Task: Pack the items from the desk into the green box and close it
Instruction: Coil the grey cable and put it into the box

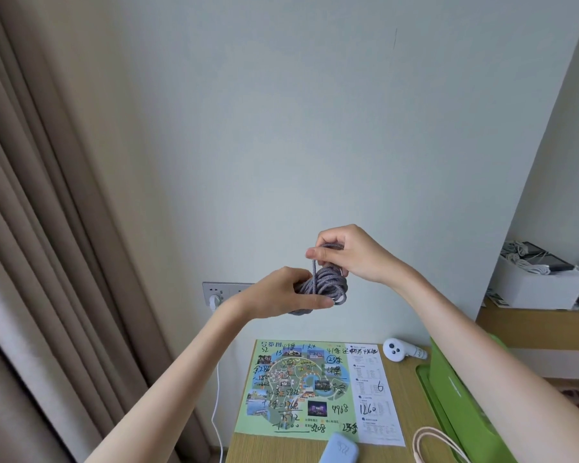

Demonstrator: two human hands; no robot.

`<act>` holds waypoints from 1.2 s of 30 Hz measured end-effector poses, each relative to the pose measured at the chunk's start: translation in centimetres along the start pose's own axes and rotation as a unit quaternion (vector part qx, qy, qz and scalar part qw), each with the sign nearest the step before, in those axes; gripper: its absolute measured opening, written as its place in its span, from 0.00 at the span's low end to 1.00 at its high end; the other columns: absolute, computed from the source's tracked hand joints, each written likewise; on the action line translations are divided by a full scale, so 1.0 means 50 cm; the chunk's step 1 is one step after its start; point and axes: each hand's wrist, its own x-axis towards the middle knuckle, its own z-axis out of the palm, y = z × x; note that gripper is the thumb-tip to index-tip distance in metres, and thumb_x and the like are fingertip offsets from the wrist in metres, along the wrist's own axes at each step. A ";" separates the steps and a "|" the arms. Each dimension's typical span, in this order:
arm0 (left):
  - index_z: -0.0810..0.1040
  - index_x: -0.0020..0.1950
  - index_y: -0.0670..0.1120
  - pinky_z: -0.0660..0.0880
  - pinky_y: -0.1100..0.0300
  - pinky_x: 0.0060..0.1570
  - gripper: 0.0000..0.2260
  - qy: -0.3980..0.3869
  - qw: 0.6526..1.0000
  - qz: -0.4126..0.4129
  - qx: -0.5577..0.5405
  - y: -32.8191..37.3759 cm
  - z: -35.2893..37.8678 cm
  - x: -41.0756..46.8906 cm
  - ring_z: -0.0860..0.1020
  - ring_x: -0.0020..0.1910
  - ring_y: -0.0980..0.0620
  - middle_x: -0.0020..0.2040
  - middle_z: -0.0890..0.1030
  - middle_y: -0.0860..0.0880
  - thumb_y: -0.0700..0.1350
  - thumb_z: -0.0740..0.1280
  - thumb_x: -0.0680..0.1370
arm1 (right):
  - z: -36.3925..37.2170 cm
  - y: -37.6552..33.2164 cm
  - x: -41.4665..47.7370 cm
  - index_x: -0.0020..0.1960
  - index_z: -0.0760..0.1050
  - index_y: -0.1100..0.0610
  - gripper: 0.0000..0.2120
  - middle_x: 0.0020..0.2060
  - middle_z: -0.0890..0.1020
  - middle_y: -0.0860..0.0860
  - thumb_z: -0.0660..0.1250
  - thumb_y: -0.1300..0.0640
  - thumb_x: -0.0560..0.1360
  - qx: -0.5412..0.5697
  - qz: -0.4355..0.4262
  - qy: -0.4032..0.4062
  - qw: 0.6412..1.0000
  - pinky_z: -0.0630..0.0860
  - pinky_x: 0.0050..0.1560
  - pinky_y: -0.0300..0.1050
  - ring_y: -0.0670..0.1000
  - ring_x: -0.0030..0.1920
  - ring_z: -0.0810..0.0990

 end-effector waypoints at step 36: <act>0.76 0.54 0.44 0.73 0.61 0.42 0.15 0.232 0.951 0.039 -0.199 -0.025 -0.008 0.022 0.77 0.40 0.58 0.45 0.84 0.51 0.55 0.68 0.76 | 0.035 0.044 -0.056 0.48 0.81 0.63 0.11 0.40 0.84 0.54 0.72 0.58 0.68 0.353 0.043 0.108 0.928 0.75 0.43 0.37 0.47 0.39 0.79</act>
